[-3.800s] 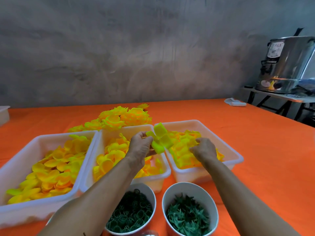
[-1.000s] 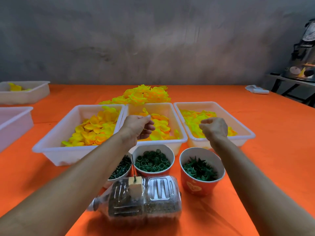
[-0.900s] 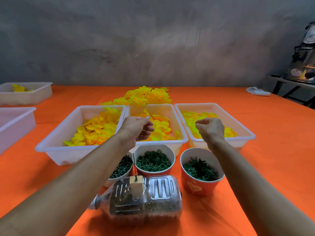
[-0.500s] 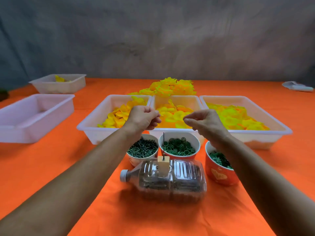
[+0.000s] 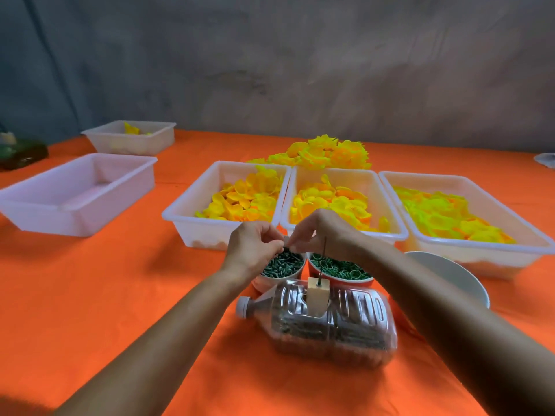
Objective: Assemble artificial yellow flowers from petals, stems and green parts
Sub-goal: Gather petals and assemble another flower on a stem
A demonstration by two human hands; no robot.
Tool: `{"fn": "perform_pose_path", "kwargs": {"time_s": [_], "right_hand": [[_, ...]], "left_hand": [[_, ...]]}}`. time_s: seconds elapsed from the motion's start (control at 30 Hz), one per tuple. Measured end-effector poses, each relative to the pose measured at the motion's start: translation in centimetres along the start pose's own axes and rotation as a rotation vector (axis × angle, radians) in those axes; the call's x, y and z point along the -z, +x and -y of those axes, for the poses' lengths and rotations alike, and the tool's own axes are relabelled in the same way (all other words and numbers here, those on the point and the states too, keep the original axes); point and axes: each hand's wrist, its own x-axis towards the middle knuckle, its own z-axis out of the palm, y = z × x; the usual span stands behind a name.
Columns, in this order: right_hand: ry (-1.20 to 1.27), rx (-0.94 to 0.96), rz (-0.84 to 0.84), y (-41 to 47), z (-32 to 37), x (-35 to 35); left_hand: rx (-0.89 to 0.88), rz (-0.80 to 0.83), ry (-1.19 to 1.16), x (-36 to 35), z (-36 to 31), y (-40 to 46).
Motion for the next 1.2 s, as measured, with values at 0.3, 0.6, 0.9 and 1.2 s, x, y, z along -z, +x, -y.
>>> {"fn": "perform_pose_path", "kwargs": {"time_s": [0.3,0.6,0.9,1.2], "right_hand": [[-0.617,0.121,0.148,2.5,0.1,-2.8],[-0.783,0.128,0.138,2.6,0.4,-3.8],[-0.786,0.107,0.138,2.3,0.7,-3.9],[0.033,-0.007,-0.086,1.9,-0.1,-2.6]], "left_hand": [[0.056,-0.104,0.093,-0.3,1.5,0.0],[0.075,-0.109,0.124,-0.5,1.7,0.4],[0.06,-0.071,0.237,-0.9,1.8,0.1],[0.01,-0.102,0.118,-0.3,1.8,-0.1]]}}
